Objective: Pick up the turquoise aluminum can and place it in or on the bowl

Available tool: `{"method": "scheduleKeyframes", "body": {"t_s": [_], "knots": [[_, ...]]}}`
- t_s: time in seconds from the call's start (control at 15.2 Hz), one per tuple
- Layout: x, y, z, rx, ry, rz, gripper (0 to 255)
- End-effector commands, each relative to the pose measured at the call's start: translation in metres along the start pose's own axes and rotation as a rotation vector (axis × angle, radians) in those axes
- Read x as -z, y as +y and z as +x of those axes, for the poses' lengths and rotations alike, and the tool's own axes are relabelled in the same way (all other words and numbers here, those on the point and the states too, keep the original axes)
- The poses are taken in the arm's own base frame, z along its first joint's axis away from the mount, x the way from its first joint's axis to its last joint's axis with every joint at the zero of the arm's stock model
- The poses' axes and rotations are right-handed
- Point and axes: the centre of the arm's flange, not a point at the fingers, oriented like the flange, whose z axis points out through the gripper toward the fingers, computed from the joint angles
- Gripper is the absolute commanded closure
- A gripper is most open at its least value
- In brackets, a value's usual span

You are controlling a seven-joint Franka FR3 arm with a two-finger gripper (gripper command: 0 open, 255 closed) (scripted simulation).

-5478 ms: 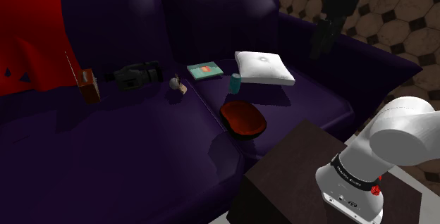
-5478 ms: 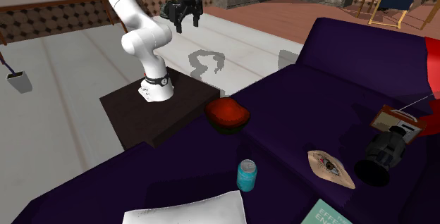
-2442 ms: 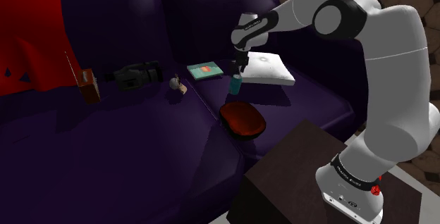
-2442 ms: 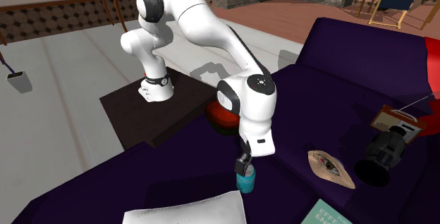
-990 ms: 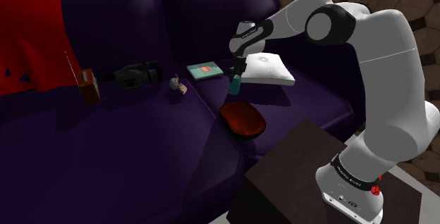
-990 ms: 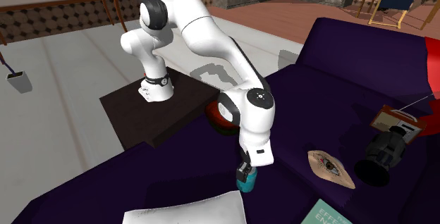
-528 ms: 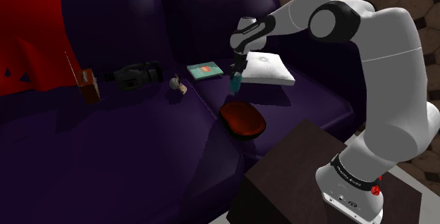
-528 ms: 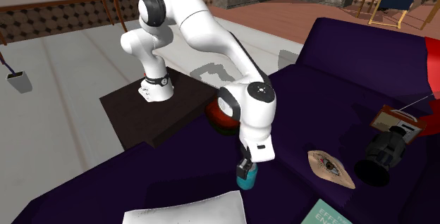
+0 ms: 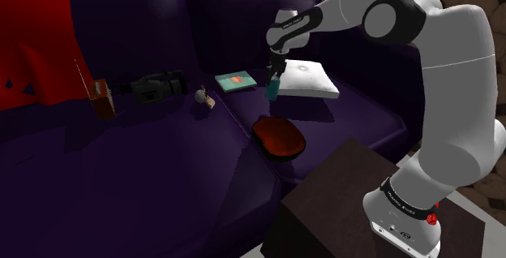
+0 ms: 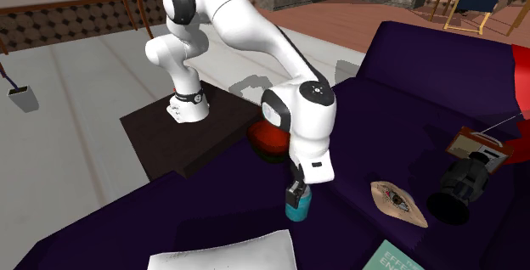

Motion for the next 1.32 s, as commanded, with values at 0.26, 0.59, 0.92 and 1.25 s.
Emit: {"method": "scheduleKeyframes", "body": {"t_s": [0.26, 0.59, 0.92, 1.25], "knots": [[0.033, -0.002, 0.001, 0.000, 0.000, 0.000, 255], [0.059, -0.002, 0.001, 0.000, 0.000, 0.000, 255], [0.086, -0.002, 0.001, 0.000, 0.000, 0.000, 255], [0.108, -0.002, 0.001, 0.000, 0.000, 0.000, 255]]}}
